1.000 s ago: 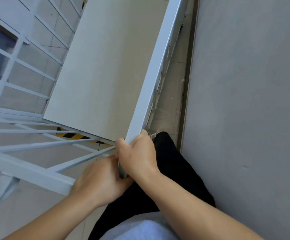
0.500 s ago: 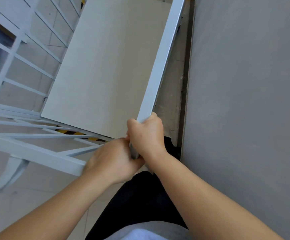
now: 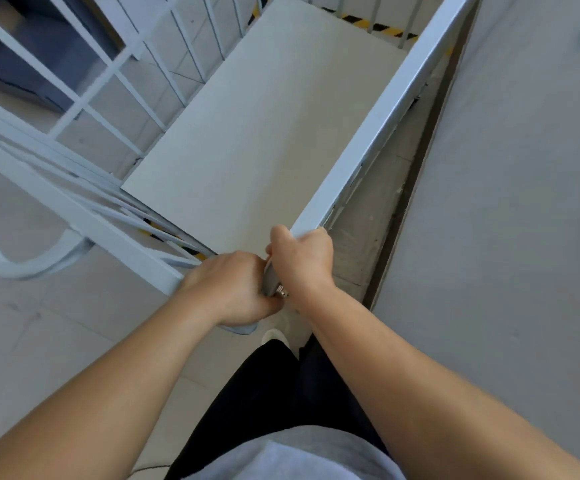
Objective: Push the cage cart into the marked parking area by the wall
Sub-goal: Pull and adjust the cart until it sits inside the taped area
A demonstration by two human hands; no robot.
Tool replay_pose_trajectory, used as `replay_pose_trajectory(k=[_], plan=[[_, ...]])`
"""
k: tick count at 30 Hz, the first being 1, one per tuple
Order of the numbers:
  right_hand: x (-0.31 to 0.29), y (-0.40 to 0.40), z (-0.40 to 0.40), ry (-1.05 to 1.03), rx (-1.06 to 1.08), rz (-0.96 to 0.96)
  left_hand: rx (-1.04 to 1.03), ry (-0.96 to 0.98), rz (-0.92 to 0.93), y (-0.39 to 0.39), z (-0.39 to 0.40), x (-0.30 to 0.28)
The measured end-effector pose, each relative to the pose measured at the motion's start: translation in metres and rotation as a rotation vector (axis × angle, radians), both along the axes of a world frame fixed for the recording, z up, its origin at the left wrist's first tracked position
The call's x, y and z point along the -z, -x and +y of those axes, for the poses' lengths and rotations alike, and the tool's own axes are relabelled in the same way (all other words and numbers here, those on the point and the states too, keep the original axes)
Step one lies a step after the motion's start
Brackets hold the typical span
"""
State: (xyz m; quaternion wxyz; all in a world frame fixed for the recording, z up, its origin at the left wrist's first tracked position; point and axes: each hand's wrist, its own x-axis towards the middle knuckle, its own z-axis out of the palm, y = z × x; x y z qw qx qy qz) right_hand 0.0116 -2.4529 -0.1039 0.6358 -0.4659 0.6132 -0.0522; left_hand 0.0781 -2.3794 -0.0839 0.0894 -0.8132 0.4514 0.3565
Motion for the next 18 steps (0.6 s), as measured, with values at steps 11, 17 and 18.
replay_pose_trajectory(k=[11,17,18], plan=[[0.003,-0.051,0.058,-0.079,-0.196,0.006,-0.271,-0.065,-0.141,-0.034,0.06,-0.006],[-0.048,-0.031,0.036,-0.028,-0.926,0.145,-0.339,0.131,-0.21,-0.033,0.083,0.005],[-0.06,-0.03,0.026,0.086,-1.088,0.195,-0.335,0.174,-0.209,-0.031,0.085,0.006]])
